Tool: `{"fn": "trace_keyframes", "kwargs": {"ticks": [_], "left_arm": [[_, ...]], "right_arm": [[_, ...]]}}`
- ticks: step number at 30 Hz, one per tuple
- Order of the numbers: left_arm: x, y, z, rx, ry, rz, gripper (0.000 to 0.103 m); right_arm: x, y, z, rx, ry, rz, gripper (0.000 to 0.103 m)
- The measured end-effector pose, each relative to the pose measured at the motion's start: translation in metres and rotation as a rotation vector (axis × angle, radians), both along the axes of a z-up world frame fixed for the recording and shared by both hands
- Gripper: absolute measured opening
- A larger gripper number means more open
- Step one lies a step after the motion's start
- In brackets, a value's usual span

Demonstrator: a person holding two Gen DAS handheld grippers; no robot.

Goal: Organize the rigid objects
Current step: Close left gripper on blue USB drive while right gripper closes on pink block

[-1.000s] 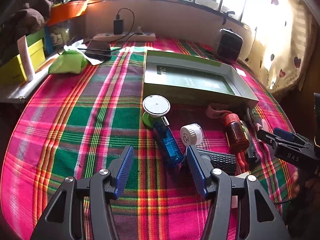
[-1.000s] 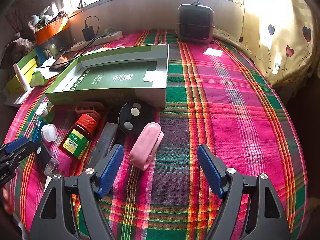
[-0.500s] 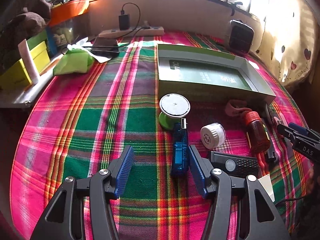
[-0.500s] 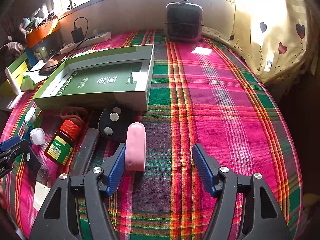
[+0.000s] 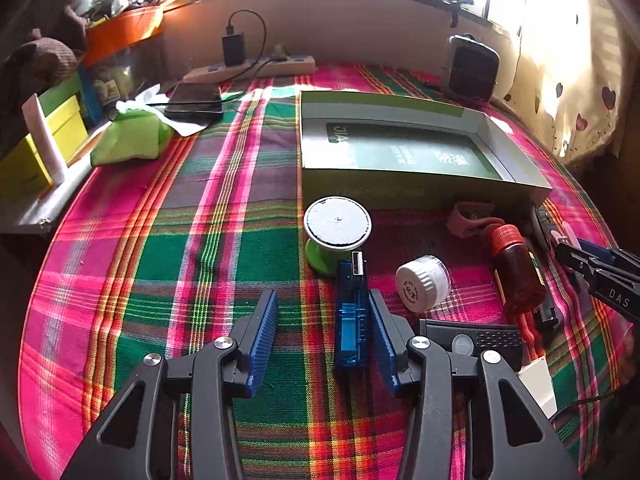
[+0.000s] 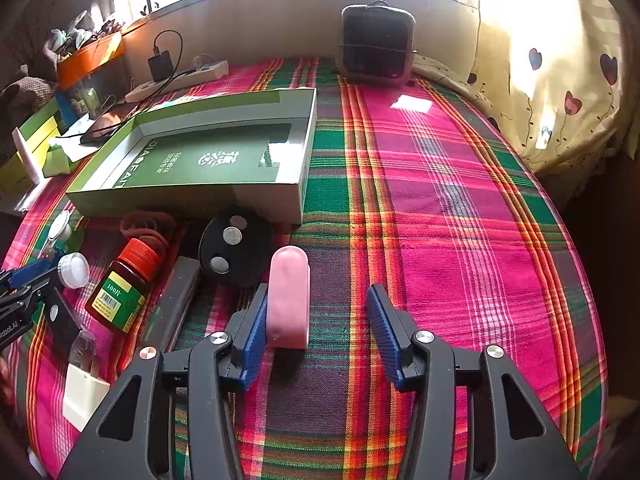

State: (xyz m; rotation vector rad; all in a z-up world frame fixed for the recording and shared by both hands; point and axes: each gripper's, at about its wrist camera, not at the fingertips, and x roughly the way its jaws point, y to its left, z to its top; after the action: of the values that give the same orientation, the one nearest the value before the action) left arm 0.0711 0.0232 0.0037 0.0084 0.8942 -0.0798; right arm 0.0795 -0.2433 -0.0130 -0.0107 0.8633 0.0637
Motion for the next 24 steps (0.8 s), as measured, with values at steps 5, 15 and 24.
{"fn": "trace_keyframes", "kwargs": {"ticks": [5, 15, 24], "left_arm": [[0.0005, -0.001, 0.0003, -0.014, -0.002, -0.002, 0.028], [-0.0017, -0.0005, 0.0001, -0.043, -0.006, -0.009, 0.015], [-0.0018, 0.0001, 0.0002, -0.045, -0.007, -0.009, 0.015]], "right_arm": [[-0.0002, 0.0007, 0.0008, 0.004, -0.002, 0.007, 0.035], [-0.0016, 0.0019, 0.002, 0.015, -0.005, 0.024, 0.02], [-0.0031, 0.0015, 0.0031, 0.02, -0.011, 0.022, 0.019]]}}
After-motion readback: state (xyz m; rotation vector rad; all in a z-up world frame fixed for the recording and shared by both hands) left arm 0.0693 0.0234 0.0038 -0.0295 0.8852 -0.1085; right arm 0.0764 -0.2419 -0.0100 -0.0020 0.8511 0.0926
